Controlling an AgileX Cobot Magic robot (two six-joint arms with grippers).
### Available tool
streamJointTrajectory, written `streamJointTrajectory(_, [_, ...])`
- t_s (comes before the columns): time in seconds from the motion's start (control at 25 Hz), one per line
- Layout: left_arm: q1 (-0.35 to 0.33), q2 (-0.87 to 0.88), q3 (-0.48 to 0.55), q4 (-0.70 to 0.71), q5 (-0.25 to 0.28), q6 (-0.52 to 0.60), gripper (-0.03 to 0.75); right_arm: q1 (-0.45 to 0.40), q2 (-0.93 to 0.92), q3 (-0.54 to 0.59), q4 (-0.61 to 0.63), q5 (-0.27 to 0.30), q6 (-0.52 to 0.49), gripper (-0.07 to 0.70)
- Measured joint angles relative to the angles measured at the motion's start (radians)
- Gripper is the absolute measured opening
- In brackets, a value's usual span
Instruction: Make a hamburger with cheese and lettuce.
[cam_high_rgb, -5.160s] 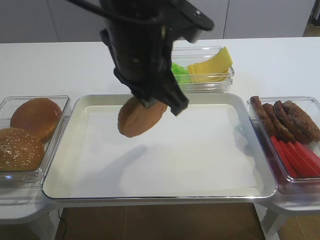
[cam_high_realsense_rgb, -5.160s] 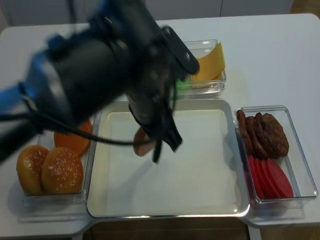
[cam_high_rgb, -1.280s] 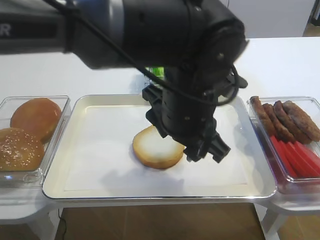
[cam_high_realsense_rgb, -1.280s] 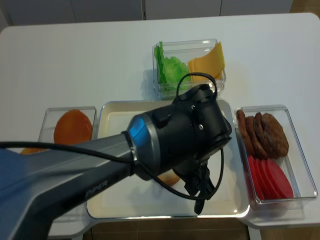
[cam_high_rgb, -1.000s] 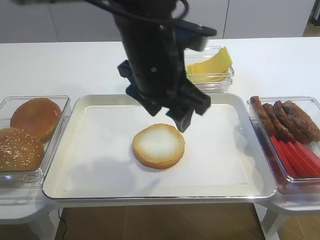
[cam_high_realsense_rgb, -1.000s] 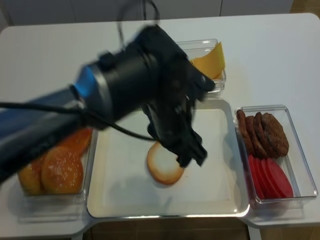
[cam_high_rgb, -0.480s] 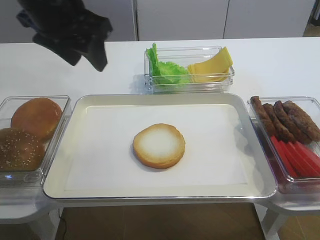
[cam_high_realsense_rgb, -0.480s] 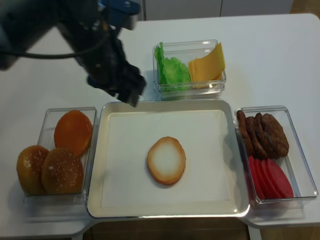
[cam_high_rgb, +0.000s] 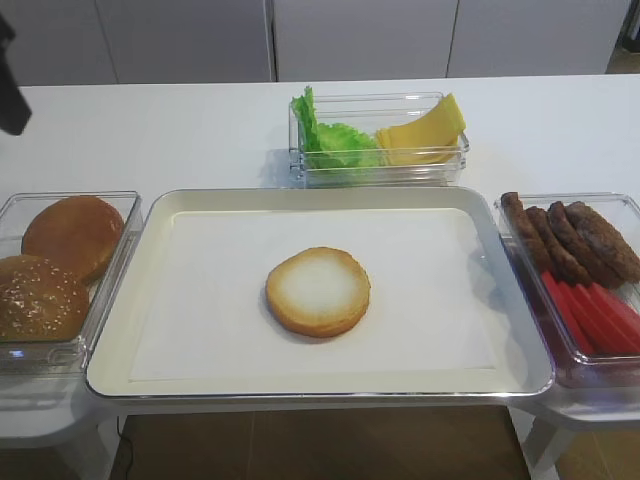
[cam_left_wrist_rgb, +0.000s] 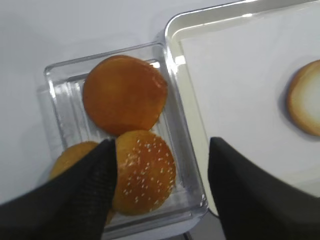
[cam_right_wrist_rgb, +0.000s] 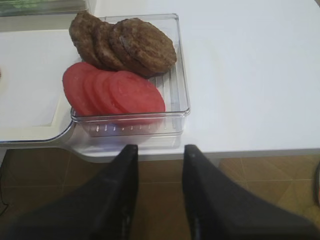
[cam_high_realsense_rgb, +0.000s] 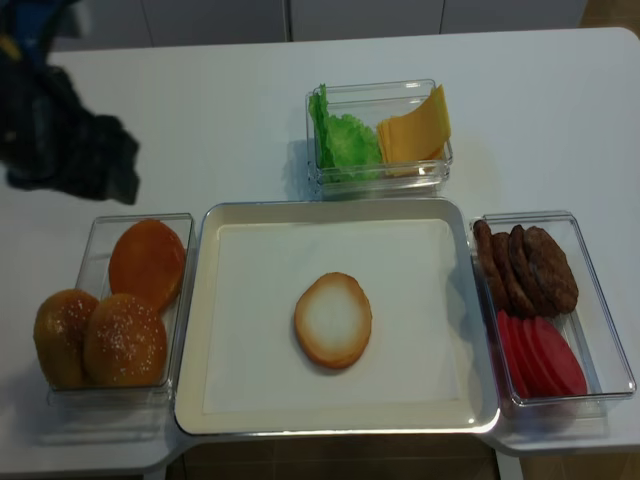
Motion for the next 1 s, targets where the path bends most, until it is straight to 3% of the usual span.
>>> streamJointTrajectory(0.32, [0.112,-0.283,0.223,0.000,0.008,0.006,0.433,0.000,0.000,0.000,0.000,0.000,0.000,0.249])
streamJointTrajectory(1.0, [0.116,-0.885,0.610,0.000,0.019,0.000,0.433,0.000,0.000,0.000,0.000,-0.002,0.000,0.249])
